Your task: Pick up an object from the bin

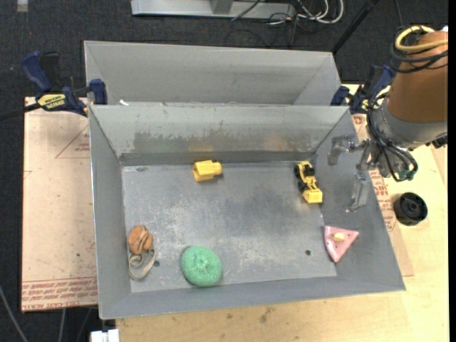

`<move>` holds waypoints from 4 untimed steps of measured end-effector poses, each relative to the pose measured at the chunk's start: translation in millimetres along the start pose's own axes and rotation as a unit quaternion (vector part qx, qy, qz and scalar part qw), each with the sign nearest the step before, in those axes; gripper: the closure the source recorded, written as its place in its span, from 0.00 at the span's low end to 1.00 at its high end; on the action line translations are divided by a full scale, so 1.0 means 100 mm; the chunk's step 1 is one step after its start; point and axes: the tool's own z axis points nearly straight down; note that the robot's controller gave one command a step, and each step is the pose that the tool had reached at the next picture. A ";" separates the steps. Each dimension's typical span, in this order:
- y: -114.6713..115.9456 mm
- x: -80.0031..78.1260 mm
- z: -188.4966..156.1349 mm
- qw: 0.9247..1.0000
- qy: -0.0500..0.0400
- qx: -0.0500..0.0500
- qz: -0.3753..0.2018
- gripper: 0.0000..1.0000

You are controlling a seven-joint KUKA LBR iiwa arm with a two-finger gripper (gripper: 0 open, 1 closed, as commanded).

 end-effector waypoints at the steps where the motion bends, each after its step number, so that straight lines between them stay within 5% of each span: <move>1: 0.01 -0.01 -0.05 1.000 -0.004 0.001 -0.002 0.00; 2: -0.10 -0.48 0.56 1.000 -0.005 0.000 0.027 0.00; 3: -0.09 -0.40 0.70 0.996 -0.003 0.000 0.094 0.00; 4: -0.06 -0.45 0.69 0.972 -0.005 -0.001 0.233 0.00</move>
Offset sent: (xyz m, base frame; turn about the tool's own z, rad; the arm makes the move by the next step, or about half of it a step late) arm 0.0457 -0.0104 -0.0537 0.0536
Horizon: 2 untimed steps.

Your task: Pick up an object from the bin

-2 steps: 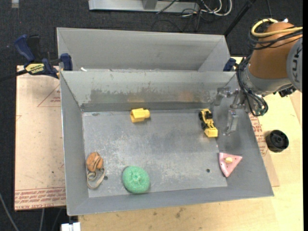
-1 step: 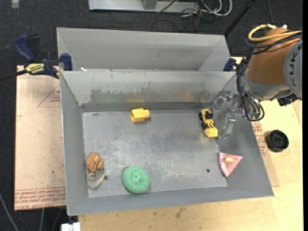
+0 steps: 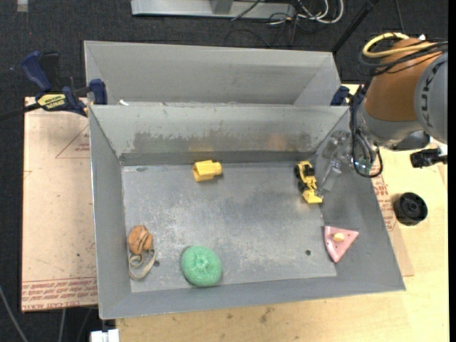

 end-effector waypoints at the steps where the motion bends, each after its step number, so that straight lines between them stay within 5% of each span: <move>1: 0.06 -0.09 0.69 0.999 -0.002 0.000 -0.050 0.00; 2: 0.07 -0.15 0.89 1.000 -0.010 -0.004 -0.020 1.00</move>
Offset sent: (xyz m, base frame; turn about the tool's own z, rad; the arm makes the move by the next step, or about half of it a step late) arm 0.0049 -0.0046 -0.0747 0.0730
